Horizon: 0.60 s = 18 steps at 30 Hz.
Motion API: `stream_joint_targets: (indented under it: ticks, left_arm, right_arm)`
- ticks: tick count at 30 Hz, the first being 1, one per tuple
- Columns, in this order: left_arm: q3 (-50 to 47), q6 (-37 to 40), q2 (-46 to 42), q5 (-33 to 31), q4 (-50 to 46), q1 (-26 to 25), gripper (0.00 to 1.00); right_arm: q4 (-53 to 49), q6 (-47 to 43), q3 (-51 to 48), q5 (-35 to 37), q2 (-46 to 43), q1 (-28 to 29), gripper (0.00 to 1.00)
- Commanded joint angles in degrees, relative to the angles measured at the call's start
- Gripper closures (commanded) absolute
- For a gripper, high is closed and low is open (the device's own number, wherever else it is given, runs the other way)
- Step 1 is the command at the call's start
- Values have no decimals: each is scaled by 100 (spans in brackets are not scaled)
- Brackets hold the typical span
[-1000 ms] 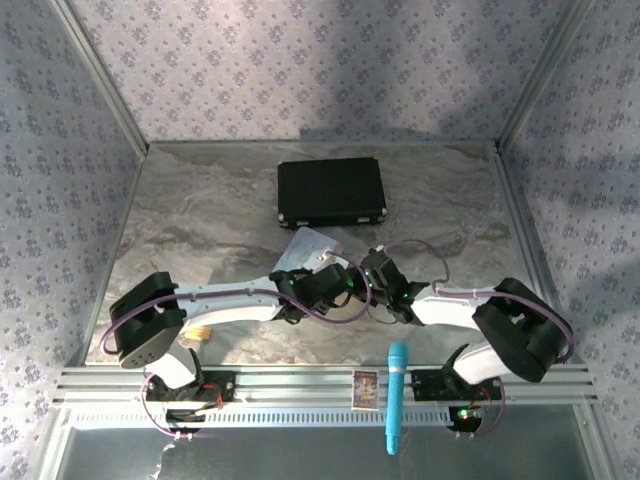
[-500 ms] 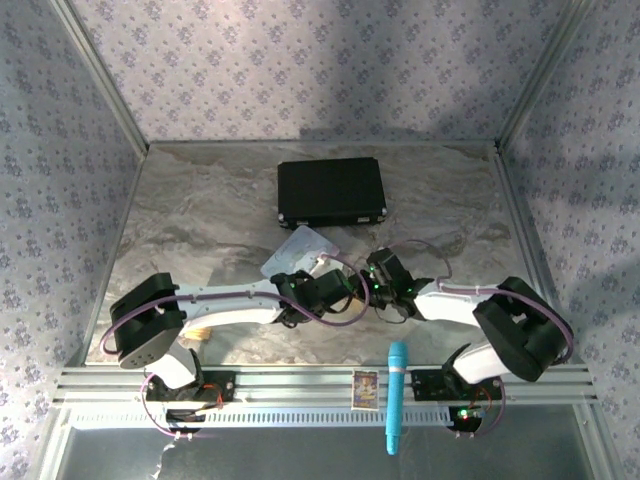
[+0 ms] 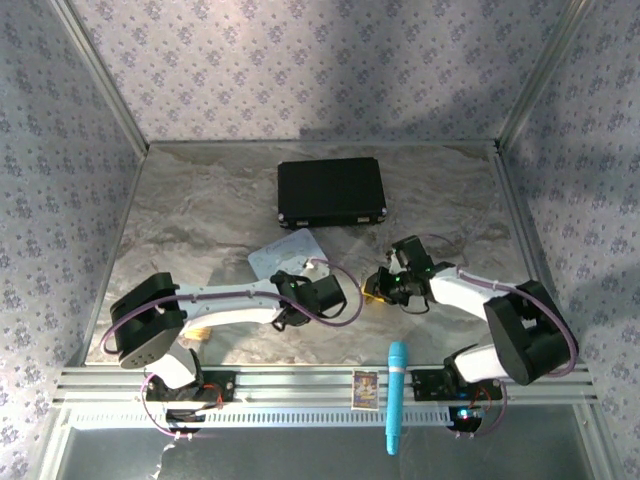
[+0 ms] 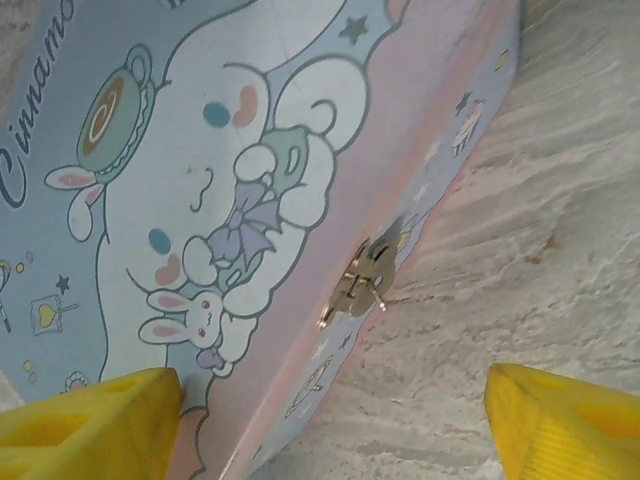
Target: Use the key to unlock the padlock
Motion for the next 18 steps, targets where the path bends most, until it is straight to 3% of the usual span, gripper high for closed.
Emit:
stream_joint_targets:
  ticks: [1,7,12,18]
  left_arm:
    - [115,-368,-124,-271,-740,96,18]
    - [-42,-666,-130,-481,-1136,281,15]
    - [-224,-725,-278,-614,-1295,718,14]
    - [-441,-191,-658,-392,-575,1207,13]
  right_arm:
    - [-1838,-775,263,726,242,-64,100]
    - [-2931,-1141,979,1935,430,148,99]
    - [-3022,-1153,1166,2154,593,298,89]
    - [-2903,-1106,1244,2231,642,404,75]
